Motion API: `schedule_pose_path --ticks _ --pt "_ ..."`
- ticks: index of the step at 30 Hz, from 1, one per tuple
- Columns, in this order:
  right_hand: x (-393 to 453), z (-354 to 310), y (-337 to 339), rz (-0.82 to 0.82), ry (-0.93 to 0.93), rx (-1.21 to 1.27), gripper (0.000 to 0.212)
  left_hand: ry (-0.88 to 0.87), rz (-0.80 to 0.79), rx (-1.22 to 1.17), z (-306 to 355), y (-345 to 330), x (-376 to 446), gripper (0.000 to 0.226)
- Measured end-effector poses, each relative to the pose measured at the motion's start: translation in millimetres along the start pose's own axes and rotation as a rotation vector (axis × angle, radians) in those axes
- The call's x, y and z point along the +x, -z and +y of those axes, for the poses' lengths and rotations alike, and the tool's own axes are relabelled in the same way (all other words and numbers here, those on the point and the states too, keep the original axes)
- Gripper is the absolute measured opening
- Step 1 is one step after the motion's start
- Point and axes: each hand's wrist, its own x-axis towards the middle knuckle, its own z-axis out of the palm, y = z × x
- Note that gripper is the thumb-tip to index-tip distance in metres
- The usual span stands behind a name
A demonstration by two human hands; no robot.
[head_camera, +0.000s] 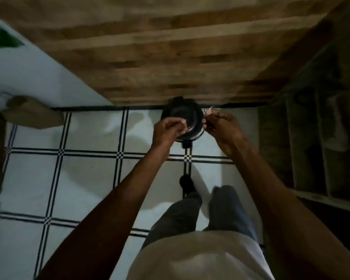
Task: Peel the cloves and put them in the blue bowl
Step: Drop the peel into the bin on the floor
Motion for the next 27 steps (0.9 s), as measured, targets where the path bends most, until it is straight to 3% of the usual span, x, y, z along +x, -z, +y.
schedule_pose_path --ticks 8,13,18,27 --pt "94.5 11.3 -36.4 0.018 -0.078 -0.079 0.027 0.03 0.058 -0.034 -4.4 40.4 68.9 0.013" --pt "150.4 12.7 -53.5 0.054 -0.113 -0.164 0.012 0.107 0.119 0.031 -8.4 43.1 122.2 0.009" --pt "188.4 24.0 -70.4 0.048 -0.15 -0.279 0.053 0.134 0.106 -0.019 -17.7 40.4 161.8 0.01" --pt "252.4 83.0 -64.2 0.077 -0.225 -0.257 0.012 0.259 0.197 -0.15 -82.3 32.4 227.2 0.013"
